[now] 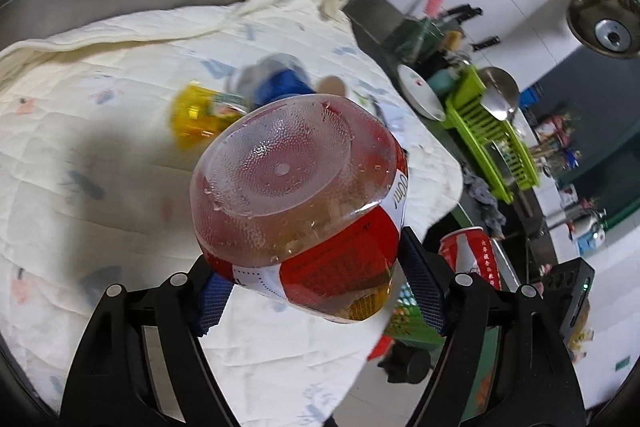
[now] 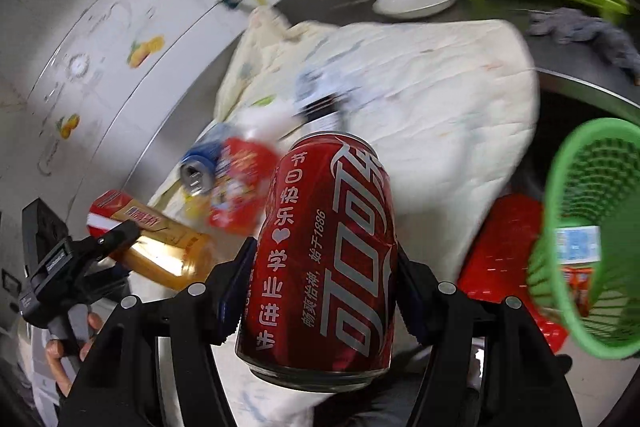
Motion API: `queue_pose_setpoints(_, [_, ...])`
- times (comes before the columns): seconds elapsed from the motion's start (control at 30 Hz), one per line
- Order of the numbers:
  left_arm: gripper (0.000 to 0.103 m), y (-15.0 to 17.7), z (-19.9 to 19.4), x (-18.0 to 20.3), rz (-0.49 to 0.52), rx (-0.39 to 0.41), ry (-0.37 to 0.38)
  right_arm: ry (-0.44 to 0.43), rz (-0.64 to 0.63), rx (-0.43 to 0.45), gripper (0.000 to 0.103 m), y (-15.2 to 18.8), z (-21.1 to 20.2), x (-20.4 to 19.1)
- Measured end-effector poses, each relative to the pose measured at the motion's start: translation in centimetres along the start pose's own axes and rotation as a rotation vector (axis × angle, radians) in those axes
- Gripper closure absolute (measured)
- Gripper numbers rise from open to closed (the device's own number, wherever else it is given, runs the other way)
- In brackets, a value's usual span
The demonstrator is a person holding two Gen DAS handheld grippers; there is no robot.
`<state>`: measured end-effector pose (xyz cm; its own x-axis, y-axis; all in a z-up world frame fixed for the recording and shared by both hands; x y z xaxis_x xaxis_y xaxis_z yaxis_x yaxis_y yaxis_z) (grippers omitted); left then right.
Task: Collect trash
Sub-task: 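Lift both items over the green basket and open both tools to drop them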
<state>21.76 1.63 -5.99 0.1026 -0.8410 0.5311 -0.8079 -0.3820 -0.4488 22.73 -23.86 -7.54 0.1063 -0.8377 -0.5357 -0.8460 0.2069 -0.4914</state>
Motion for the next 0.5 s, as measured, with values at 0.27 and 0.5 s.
queue_pose_setpoints(0.27, [0.028,2.4,3.8,7.1,0.068,-0.089,0.102,0.215,0.091,0.075,0.042,-0.9,-5.5,11.6])
queue_pose_setpoints(0.5, [0.028,4.5,7.2,15.2,0.158,-0.161,0.187,0.395,0.130,0.097,0.041,-0.6,-9.1,20.6])
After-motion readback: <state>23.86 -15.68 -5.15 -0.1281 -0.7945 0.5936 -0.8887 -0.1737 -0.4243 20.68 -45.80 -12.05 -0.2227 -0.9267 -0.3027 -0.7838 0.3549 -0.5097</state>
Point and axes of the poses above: each gripper's, at about its wrist camera, not at the fingertips, and z roughly the way its jaws point, x to its right, y to its underside, the point moved 8 cm from there along z, roughly the way its jaws point, and after that the axes turned 2 degrees about -y, right-handed, at the moved point
